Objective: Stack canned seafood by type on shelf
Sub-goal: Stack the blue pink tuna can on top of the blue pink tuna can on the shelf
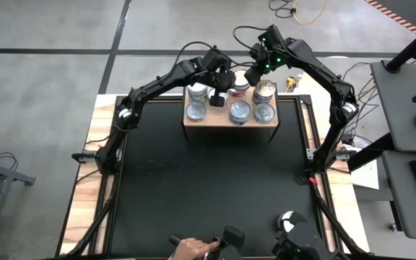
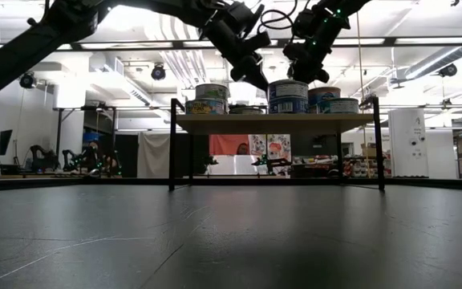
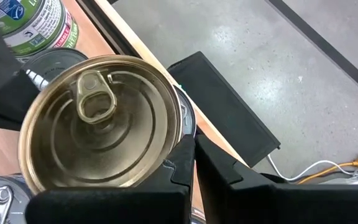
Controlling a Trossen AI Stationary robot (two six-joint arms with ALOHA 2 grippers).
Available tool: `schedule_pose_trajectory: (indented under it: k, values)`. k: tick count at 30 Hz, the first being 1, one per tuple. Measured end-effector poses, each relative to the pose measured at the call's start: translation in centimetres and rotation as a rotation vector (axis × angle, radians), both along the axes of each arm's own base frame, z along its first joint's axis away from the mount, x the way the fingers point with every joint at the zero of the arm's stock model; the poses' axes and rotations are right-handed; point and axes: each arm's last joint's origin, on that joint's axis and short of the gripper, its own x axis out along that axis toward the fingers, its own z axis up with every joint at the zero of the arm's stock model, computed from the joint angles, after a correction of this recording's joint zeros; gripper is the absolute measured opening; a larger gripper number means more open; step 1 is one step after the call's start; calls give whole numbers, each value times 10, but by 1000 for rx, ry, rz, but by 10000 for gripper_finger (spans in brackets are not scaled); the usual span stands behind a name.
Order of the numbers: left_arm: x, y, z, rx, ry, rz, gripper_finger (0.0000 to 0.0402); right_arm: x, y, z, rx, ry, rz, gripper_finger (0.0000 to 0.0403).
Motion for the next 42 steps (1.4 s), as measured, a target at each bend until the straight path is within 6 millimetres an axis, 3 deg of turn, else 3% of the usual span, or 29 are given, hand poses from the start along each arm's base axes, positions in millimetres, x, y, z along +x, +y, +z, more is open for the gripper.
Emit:
schedule_pose_trajectory:
  k: [14,31,42]
  values:
    - [7,-10,4,20,-37,-26,0,-9,13,18,-30,-38,2,9]
    - [16,-21,8,52,-79,-66,0,-16,21,22,-13,-6,5,9]
    - [22,-27,12,80,-116,-85,0,-26,33,36,-34,-24,11,9]
